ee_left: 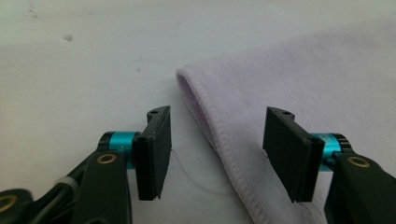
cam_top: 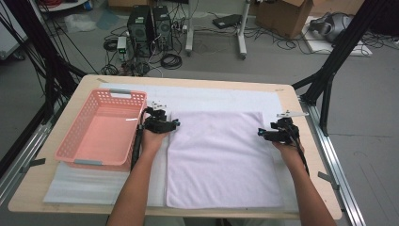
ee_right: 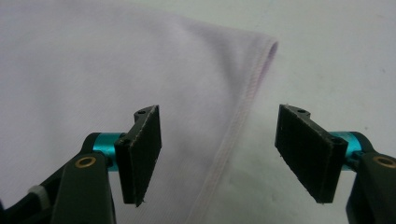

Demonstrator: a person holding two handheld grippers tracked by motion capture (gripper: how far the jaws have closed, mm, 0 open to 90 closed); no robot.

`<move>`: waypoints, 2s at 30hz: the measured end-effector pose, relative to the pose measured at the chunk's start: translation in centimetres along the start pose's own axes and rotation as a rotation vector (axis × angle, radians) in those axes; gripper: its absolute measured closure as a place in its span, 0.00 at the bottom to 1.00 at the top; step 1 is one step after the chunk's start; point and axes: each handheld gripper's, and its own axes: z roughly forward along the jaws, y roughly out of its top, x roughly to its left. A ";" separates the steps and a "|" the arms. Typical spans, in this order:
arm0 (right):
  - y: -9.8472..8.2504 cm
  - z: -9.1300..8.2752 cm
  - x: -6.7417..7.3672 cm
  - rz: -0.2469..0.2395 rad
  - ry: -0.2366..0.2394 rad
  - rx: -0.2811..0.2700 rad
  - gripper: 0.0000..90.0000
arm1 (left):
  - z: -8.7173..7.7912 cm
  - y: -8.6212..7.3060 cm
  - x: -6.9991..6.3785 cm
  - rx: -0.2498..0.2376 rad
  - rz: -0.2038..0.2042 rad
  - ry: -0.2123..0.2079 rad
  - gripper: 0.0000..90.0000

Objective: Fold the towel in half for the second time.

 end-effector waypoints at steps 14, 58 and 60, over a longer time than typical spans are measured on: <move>1.6 3.1 -0.2 0.044 -0.037 0.079 0.77 | 0.8 0.4 -1.8 0.018 0.044 -0.003 0.93; -4.3 -7.5 3.1 0.014 0.117 -0.138 0.94 | -10.9 -5.0 -5.2 -0.113 0.034 -0.139 0.95; -5.2 -7.8 3.5 0.023 0.125 -0.132 0.94 | -11.2 -6.3 -5.2 -0.110 0.020 -0.151 0.94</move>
